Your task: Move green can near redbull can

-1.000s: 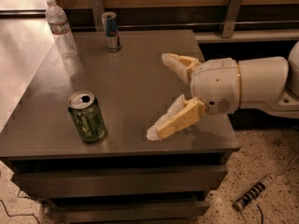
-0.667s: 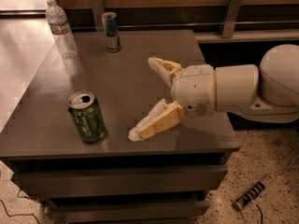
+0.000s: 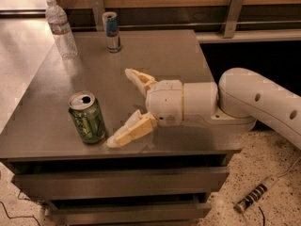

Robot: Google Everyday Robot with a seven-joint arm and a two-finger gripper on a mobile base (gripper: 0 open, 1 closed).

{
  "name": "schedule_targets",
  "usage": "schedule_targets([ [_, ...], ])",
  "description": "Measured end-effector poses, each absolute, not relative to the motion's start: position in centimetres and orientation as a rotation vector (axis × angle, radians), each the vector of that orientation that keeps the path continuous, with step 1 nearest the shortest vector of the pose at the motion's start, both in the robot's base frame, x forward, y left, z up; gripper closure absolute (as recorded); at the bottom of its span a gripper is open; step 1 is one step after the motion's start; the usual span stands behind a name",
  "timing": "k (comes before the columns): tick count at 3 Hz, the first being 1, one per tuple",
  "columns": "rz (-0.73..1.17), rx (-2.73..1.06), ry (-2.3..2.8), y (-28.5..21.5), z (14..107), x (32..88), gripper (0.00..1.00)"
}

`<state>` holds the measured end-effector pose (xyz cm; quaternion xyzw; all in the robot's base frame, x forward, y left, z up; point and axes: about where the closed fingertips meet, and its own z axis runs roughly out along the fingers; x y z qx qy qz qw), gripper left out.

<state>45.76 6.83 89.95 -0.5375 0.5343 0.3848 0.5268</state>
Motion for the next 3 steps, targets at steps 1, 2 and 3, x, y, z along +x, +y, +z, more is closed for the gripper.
schedule_targets([
  [1,0.956,-1.296,1.271,8.9,88.5,45.9,0.0],
  [2,0.997,-1.311,1.264,10.8,87.6,45.8,0.0],
  [3,1.043,-1.328,1.243,12.7,87.1,45.5,0.0],
])
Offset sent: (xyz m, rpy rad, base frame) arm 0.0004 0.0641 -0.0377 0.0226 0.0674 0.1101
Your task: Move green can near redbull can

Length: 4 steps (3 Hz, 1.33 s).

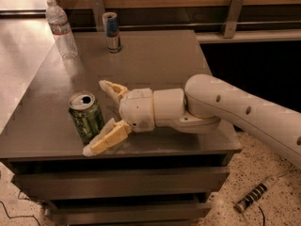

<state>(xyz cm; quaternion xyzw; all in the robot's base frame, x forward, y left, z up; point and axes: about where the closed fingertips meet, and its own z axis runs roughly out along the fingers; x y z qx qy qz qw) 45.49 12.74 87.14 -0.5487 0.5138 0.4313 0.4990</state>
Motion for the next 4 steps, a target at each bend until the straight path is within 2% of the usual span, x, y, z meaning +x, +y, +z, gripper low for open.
schedule_targets([
  [1,1.046,-1.332,1.24,12.96,87.2,45.36,0.17],
  [4,1.049,-1.343,1.231,13.5,87.43,45.0,0.86],
])
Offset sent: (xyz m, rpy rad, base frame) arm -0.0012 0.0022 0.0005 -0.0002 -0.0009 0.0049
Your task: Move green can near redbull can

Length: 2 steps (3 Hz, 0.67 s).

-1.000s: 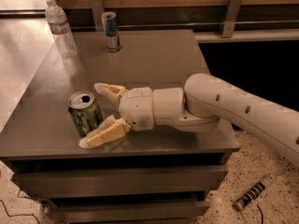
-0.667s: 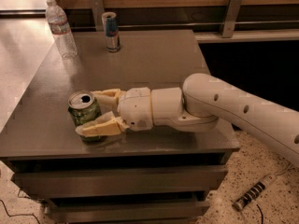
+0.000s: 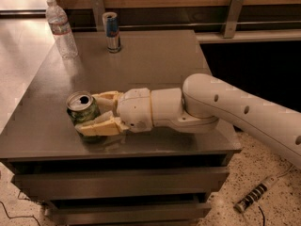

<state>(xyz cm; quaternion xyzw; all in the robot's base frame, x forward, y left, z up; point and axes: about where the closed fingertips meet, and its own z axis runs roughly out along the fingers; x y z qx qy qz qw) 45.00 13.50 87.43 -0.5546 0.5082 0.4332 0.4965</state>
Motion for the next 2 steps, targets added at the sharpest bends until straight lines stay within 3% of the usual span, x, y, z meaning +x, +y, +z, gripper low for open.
schedule_targets([
  [1,1.05,-1.347,1.228,13.7,87.5,44.9,1.0],
  [2,1.05,-1.326,1.256,12.7,88.0,45.9,1.0],
])
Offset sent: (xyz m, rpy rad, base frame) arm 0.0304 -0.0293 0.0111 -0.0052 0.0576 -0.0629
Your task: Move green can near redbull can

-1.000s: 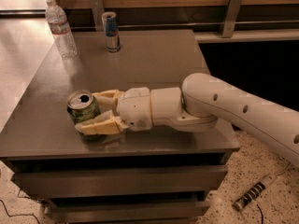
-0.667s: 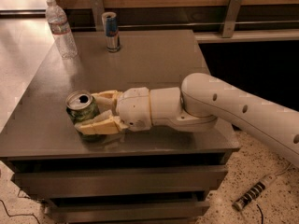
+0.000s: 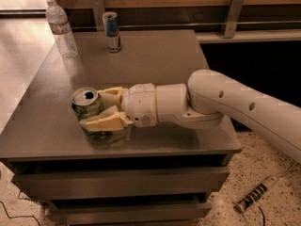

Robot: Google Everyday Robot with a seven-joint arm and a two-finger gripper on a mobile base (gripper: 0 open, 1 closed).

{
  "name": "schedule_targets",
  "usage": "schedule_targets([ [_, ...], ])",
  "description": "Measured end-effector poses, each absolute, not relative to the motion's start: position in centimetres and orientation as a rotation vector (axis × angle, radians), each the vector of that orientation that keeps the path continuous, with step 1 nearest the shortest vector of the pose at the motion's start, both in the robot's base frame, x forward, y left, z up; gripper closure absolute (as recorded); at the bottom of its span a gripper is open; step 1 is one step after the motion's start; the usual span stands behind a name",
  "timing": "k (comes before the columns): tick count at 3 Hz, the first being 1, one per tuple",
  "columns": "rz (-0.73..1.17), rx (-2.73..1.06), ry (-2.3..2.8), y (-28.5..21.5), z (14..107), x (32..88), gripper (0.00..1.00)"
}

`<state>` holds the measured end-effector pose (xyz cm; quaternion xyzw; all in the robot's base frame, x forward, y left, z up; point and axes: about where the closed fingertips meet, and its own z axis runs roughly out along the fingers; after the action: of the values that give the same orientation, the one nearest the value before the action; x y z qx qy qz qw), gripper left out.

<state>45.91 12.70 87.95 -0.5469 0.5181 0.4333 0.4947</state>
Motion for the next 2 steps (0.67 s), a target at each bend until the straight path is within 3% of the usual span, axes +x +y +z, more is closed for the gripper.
schedule_targets([
  [2,0.992,-1.198,1.397,6.5,89.1,51.0,1.0],
])
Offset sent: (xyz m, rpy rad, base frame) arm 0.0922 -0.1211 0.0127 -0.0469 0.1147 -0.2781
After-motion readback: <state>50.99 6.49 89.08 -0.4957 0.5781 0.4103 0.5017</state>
